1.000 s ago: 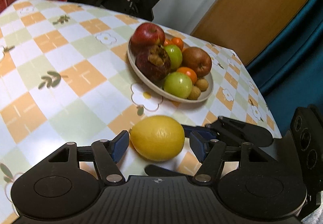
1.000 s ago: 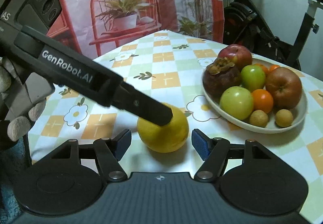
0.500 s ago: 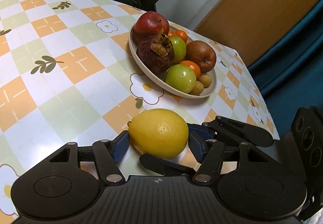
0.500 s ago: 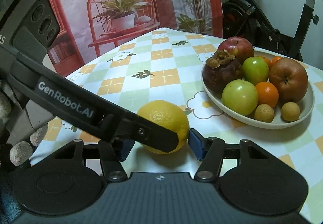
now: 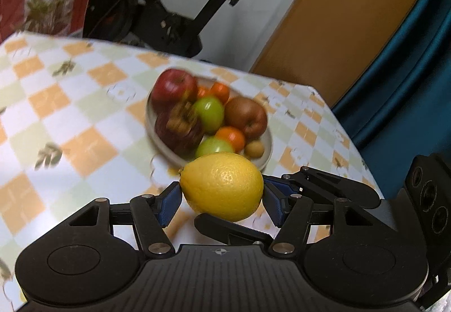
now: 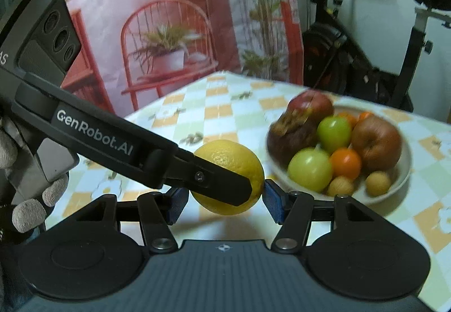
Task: Organize fruits
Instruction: 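Close the left gripper on the lemon, then carry the lemon with the left gripper onto the plate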
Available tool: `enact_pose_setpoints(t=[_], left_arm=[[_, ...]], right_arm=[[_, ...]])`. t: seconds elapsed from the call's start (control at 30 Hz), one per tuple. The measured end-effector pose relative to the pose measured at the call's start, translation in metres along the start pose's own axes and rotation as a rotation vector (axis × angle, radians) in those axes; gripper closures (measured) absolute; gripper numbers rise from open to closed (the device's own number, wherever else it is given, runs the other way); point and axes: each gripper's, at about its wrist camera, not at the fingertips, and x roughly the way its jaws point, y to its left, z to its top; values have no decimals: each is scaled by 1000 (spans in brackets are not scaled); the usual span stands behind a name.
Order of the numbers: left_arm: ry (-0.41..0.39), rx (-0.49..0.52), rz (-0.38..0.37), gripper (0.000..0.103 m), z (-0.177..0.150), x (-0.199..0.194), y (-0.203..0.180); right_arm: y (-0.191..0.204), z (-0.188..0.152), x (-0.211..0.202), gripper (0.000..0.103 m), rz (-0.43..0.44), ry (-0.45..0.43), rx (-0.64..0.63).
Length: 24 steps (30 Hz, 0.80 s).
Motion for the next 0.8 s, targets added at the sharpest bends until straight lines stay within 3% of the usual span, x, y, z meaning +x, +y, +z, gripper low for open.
enact_pose_setpoints(t=[0.33,0.8], left_arm=[[-5,68,14,38,47,39,-24],[7,114,51,38,75,75,-19]], right_arm=[[-47,29,1,42,-62,-54,30],[-83,41,32,43,-113,-36,2]])
